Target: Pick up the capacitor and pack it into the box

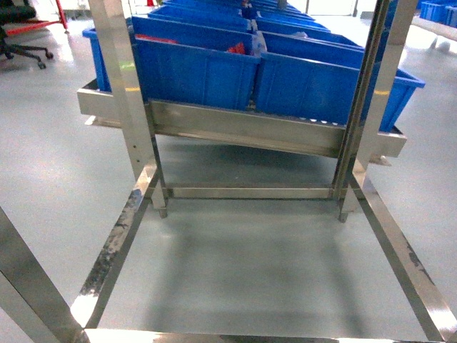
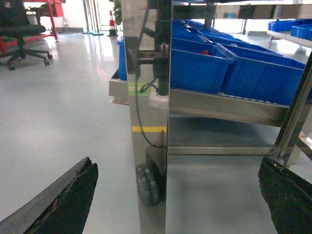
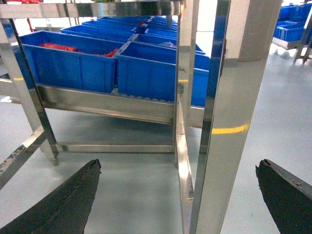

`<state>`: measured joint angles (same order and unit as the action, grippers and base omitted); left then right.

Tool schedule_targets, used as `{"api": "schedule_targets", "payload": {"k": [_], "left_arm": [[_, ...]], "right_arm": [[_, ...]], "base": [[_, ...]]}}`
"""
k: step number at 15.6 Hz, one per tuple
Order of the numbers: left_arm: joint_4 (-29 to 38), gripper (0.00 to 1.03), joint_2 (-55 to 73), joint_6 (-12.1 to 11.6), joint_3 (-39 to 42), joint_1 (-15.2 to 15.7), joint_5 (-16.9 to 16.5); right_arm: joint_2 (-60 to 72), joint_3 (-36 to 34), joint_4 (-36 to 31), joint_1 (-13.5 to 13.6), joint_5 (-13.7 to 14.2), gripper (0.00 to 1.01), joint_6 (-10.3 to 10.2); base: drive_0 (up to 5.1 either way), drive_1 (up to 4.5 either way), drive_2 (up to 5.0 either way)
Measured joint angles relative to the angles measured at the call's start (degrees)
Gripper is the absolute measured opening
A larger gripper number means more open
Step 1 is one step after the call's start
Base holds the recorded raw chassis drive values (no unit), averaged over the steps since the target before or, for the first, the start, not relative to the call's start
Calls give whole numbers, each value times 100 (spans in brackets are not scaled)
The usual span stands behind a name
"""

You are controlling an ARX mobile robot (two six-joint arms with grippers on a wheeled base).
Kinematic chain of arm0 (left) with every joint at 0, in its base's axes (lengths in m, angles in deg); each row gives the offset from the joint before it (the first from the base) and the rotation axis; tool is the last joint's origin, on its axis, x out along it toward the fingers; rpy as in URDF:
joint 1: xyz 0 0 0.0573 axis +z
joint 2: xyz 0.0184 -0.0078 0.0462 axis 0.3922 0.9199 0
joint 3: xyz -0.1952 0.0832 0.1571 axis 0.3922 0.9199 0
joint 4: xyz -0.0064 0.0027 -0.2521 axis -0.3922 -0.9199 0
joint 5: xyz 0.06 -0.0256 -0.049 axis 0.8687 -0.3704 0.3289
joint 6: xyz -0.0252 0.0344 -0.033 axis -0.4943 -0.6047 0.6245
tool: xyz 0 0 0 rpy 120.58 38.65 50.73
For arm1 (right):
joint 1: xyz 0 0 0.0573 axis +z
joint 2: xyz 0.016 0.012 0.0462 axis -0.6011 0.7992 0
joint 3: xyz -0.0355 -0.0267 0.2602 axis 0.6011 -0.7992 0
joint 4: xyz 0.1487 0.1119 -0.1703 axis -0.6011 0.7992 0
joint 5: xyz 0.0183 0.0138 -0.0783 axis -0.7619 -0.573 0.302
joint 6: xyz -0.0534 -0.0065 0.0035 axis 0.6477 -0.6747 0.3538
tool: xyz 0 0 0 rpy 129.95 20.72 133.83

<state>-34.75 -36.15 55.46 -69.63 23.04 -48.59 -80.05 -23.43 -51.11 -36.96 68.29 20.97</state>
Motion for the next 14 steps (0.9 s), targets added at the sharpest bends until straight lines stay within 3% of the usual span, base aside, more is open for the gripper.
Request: {"api": "schedule_targets", "payload": {"k": [14], "left_arm": [[2,98,0,-2,0,0,0]], "right_arm": [[0,0,0,0,0,98,-2]], "base": [[0,0,0]]}}
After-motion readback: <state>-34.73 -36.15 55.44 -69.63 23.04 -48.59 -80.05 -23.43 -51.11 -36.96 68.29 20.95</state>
